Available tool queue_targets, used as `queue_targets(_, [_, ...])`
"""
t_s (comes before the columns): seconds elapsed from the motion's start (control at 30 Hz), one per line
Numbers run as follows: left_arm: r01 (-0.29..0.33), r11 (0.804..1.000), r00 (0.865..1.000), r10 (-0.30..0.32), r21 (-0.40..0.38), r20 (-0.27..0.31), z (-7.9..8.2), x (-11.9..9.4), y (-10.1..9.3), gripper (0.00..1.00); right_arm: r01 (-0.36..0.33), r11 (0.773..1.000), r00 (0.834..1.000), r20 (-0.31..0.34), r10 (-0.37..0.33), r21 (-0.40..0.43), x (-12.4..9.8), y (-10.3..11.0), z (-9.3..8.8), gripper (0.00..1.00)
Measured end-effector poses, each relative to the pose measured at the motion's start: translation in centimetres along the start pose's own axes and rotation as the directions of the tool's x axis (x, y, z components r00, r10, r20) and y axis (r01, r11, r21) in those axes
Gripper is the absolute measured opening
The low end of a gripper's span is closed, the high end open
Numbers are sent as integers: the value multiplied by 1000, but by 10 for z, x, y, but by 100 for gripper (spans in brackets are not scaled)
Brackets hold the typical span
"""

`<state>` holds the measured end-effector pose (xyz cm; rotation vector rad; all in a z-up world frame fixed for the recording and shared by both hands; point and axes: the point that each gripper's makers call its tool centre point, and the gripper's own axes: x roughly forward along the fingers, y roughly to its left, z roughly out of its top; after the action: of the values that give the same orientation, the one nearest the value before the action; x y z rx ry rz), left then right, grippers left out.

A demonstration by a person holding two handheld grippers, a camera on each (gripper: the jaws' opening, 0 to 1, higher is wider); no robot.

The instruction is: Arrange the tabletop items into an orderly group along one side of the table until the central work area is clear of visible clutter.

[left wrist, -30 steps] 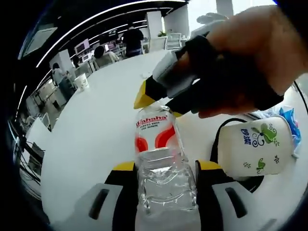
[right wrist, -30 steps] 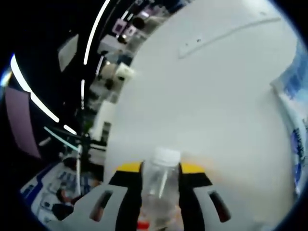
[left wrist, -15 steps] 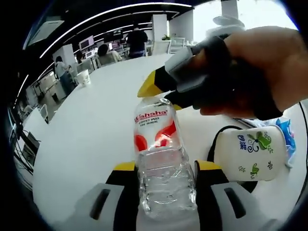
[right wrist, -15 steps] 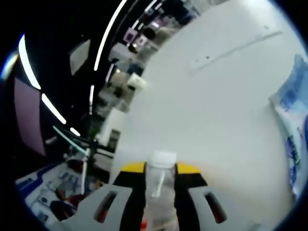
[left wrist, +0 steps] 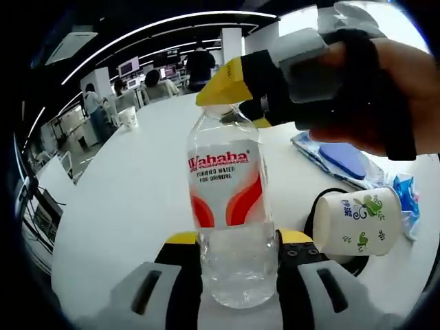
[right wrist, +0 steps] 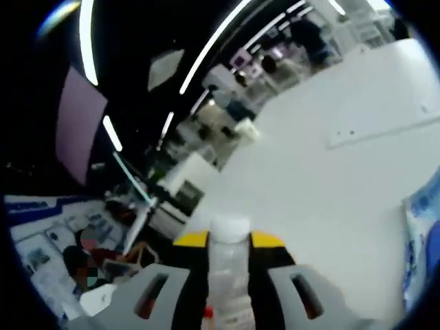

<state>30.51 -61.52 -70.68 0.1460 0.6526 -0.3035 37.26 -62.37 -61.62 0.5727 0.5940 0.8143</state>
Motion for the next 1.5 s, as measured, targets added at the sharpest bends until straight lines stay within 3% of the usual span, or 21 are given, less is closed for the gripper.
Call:
queue_targets(0.13, [-14, 1000, 999, 15, -27, 37, 15, -1, 6, 38, -94, 992, 995, 37, 97, -83, -5, 28, 15, 17])
queue_targets(0.2, [-14, 999, 998, 16, -34, 55, 23, 0, 8, 38, -122, 988, 990, 55, 128, -97, -9, 38, 22, 17])
queue_targets(0.33, [-16, 999, 994, 19, -29, 107, 39, 3, 13, 38, -147, 966, 984, 71, 165, -210, -12, 51, 34, 17])
queue_targets(0.43, [-14, 999, 991, 19, -36, 136, 48, 10, 16, 38, -157, 936, 980, 68, 187, -316, -10, 58, 39, 17])
queue_targets(0.6, [-23, 998, 989, 31, -57, 148, 49, 21, 23, 39, -172, 916, 977, 53, 205, -361, -4, 61, 36, 17])
queue_targets(0.7, [-32, 998, 986, 40, -56, 161, 55, 23, 28, 39, -205, 880, 968, 45, 248, -429, -4, 68, 39, 17])
queue_targets(0.87, [-27, 999, 981, 35, -43, 190, 67, 33, 30, 39, -205, 867, 964, 61, 260, -454, 0, 62, 48, 17])
queue_targets(0.93, [-33, 998, 976, 45, -62, 211, 73, 39, 33, 39, -231, 823, 953, 48, 298, -520, 2, 66, 49, 17])
queue_targets(0.97, [-31, 997, 975, 46, -69, 216, 74, 42, 33, 39, -236, 812, 952, 42, 304, -534, 2, 66, 49, 17])
queue_targets(1.03, [-31, 997, 975, 44, -67, 219, 76, 49, 34, 39, -229, 815, 955, 41, 295, -533, 6, 61, 51, 17])
queue_targets(1.27, [-24, 997, 979, 39, -74, 202, 69, 62, 39, 39, -271, 772, 946, -8, 325, -575, 20, 46, 46, 18])
queue_targets(1.4, [-30, 996, 979, 46, -83, 196, 65, 67, 42, 40, -300, 736, 938, -47, 343, -607, 25, 41, 46, 18])
queue_targets(1.5, [-48, 996, 979, 60, -69, 193, 64, 70, 45, 40, -320, 733, 933, -63, 356, -601, 28, 37, 44, 18])
